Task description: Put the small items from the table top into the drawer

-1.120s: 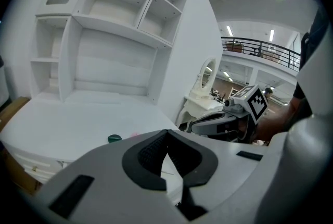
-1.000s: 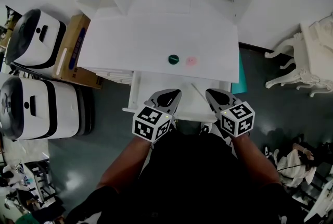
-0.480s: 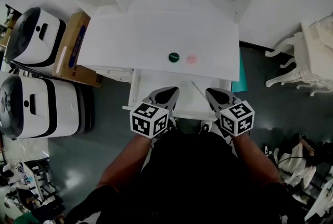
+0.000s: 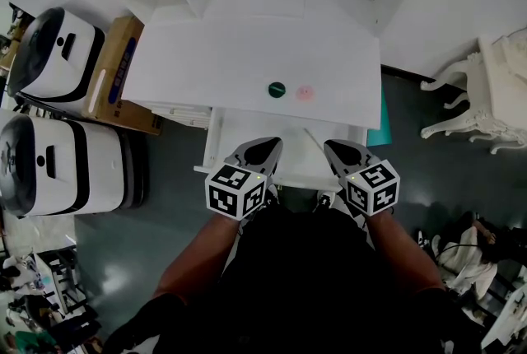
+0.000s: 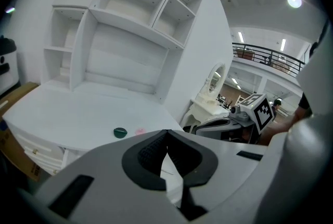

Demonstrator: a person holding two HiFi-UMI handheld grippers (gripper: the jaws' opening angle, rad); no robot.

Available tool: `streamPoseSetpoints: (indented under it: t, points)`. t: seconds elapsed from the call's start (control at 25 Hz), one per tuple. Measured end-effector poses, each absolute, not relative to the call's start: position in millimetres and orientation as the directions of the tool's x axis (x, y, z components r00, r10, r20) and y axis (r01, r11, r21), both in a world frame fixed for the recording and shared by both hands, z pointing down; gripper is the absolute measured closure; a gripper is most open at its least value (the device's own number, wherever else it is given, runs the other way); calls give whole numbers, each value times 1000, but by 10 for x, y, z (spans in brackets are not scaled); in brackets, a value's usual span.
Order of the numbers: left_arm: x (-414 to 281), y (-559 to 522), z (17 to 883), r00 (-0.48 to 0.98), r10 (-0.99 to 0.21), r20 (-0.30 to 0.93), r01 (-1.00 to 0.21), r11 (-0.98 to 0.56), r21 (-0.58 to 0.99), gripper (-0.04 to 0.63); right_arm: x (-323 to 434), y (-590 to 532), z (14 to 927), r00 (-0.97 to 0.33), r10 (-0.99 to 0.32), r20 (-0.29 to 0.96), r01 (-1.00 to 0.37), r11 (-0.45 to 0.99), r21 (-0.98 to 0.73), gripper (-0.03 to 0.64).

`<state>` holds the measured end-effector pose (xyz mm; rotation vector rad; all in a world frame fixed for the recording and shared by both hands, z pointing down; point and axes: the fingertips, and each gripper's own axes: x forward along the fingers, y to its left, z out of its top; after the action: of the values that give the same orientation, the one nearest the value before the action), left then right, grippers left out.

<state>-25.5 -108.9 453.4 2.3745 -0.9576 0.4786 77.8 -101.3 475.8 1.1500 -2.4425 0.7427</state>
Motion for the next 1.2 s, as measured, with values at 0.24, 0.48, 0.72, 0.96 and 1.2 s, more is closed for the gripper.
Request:
streamPoseSetpoints:
  t: [0.24,0.48,0.72,0.96,1.2]
  points:
    - [-303,-1112,4577,646,-561,517,-743,-616,261,592,836,-1129,4946,-549,-647,529,-816,553,-171,589]
    - [-350,-1088,4761,669,-492,557,-716,-628,305,592,780,-1353,5171,-529,-638,560,-815,566,-126,588]
    - [-475,-1121,4818,651,-503,568,-737,-599,314,592,714,-1622,5324,-518,-622,588,-807,582,-95,588]
    - [-566,-1177,4852,640,-511,574,-750,-578,321,592,651,-1875,5584,-507,-596,623,-808,581,-101,586]
    - [-607,-1186,4913,635,-504,585,-756,-559,340,592,577,-2165,5821,-508,-577,639,-809,574,-125,545]
